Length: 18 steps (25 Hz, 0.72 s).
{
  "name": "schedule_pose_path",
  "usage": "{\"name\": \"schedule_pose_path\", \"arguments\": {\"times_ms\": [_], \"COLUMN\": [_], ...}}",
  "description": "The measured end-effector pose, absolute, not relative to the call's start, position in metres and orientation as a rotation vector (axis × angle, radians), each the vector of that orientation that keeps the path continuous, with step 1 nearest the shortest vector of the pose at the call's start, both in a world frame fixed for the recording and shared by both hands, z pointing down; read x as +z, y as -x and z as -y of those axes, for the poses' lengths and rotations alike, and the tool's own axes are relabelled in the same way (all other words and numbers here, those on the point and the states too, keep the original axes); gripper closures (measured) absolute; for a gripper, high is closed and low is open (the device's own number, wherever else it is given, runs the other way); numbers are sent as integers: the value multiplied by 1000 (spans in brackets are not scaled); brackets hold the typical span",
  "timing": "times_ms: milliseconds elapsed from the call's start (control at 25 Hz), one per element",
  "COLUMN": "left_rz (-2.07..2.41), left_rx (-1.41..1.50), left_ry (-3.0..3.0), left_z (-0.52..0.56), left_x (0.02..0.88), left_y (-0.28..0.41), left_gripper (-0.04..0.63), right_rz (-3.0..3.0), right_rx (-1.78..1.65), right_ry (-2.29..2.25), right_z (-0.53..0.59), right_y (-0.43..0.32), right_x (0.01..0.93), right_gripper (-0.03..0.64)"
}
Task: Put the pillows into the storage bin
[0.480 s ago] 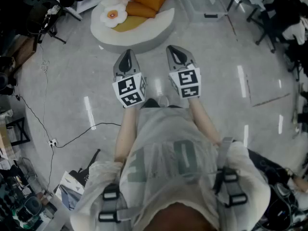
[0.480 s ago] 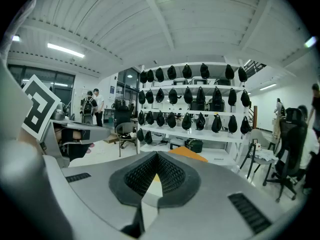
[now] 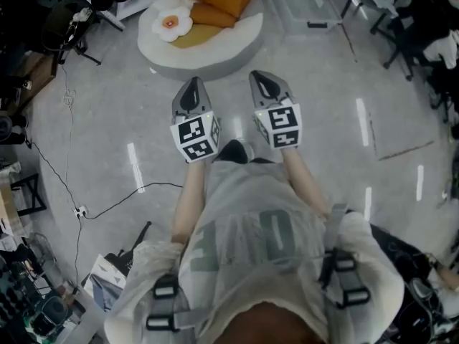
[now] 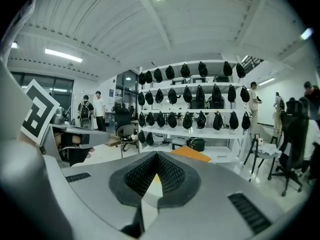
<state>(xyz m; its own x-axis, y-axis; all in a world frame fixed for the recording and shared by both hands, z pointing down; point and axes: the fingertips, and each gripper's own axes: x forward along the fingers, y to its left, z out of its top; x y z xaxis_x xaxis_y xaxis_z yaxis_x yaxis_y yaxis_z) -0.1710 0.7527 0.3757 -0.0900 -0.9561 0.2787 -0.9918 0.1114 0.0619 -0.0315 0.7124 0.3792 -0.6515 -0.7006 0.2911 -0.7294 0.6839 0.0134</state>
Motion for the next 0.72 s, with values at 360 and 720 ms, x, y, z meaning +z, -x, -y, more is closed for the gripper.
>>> {"name": "schedule_pose_path", "arguments": {"times_ms": [360,720], "left_rz": [2197,2240], "left_rx": [176,100], "left_ry": [-1790,-1750], "left_z": [-763,-694], "left_x": [388,384], "left_y": [210,297], "left_gripper": [588,588], "right_rz": [2617,2624], "right_rx": [210,146], "right_ry": [-1131,-1118], "right_z": [-702,-627], "right_y": [39,109], "right_x": [398,389], "right_gripper": [609,609]}}
